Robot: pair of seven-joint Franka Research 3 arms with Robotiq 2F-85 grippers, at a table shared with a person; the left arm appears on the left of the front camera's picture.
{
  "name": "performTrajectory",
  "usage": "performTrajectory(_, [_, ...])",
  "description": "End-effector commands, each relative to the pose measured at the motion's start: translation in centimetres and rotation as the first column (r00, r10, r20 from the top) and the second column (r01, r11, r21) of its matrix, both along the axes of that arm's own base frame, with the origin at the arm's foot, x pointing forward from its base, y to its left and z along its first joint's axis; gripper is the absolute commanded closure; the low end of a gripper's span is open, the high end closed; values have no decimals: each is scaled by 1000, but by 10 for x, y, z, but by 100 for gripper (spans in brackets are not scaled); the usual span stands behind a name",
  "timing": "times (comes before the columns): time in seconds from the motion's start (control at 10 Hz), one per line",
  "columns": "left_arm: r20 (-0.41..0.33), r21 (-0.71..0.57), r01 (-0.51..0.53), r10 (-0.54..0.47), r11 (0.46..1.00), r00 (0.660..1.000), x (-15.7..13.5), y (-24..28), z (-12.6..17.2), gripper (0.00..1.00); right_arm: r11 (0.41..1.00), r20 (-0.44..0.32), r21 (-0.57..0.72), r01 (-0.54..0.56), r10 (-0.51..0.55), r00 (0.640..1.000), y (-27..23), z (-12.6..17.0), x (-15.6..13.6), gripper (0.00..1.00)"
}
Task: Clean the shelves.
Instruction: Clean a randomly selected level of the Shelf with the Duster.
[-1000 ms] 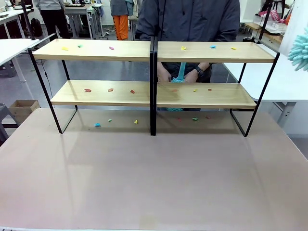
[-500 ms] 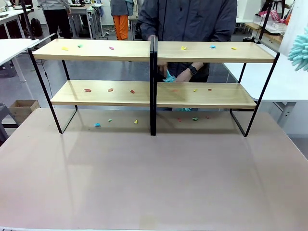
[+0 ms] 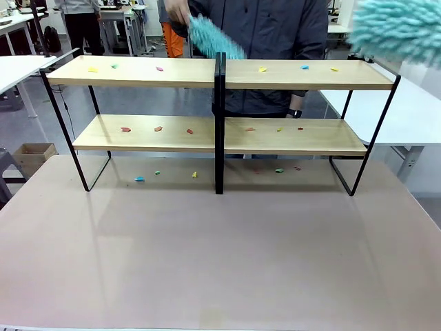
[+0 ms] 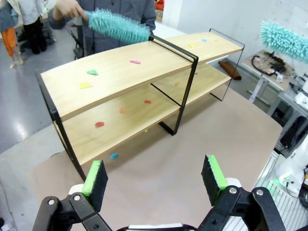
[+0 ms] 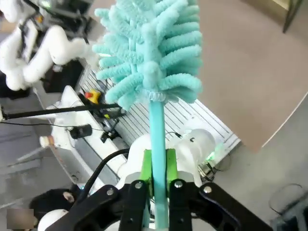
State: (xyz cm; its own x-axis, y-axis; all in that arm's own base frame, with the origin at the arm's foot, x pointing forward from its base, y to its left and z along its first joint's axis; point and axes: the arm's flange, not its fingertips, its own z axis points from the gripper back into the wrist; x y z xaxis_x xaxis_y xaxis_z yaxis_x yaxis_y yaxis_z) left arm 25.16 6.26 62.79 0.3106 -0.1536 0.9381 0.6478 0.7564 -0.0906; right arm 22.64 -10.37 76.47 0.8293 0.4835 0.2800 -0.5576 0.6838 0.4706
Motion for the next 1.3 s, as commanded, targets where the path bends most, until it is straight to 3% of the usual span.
performTrajectory(0.0, [-8,7,-15,15,1000,1000,-2,-2,-6,0,981,3,-110,-159,160,987,44,10,-9,87])
performTrajectory(0.1, [-8,7,-15,15,1000,1000,-2,-2,-6,0,952,-35,-175,-251,249,968,80,5,-19,87])
performTrajectory(0.3, [-8,7,-15,15,1000,1000,-2,-2,-6,0,922,-61,-322,-217,209,976,169,-23,-36,87])
performTrajectory(0.4, [-8,7,-15,15,1000,1000,-2,-2,-6,0,883,-100,-369,-291,274,957,200,-42,-42,87])
performTrajectory(0.6, [-8,7,-15,15,1000,1000,-2,-2,-6,0,733,-300,-466,-495,395,868,209,-65,-55,87])
performTrajectory(0.7, [-8,7,-15,15,1000,1000,-2,-2,-6,0,743,-294,-447,-499,404,866,201,-63,-58,87])
performTrajectory(0.8, [-8,7,-15,15,1000,1000,-2,-2,-6,0,814,-220,-406,-416,355,909,228,-61,-57,87])
performTrajectory(0.9, [-8,7,-15,15,1000,1000,-2,-2,-6,0,814,-220,-406,-416,355,909,228,-61,-57,87])
performTrajectory(1.0, [-8,7,-15,15,1000,1000,-2,-2,-6,0,767,-281,-434,-472,382,880,231,-84,-55,87])
performTrajectory(1.1, [-8,7,-15,15,1000,1000,-2,-2,-6,0,696,-280,-503,-512,429,859,280,-85,-31,87])
performTrajectory(1.2, [-8,7,-15,15,1000,1000,-2,-2,-6,0,735,-220,-490,-469,416,882,334,-98,1,87])
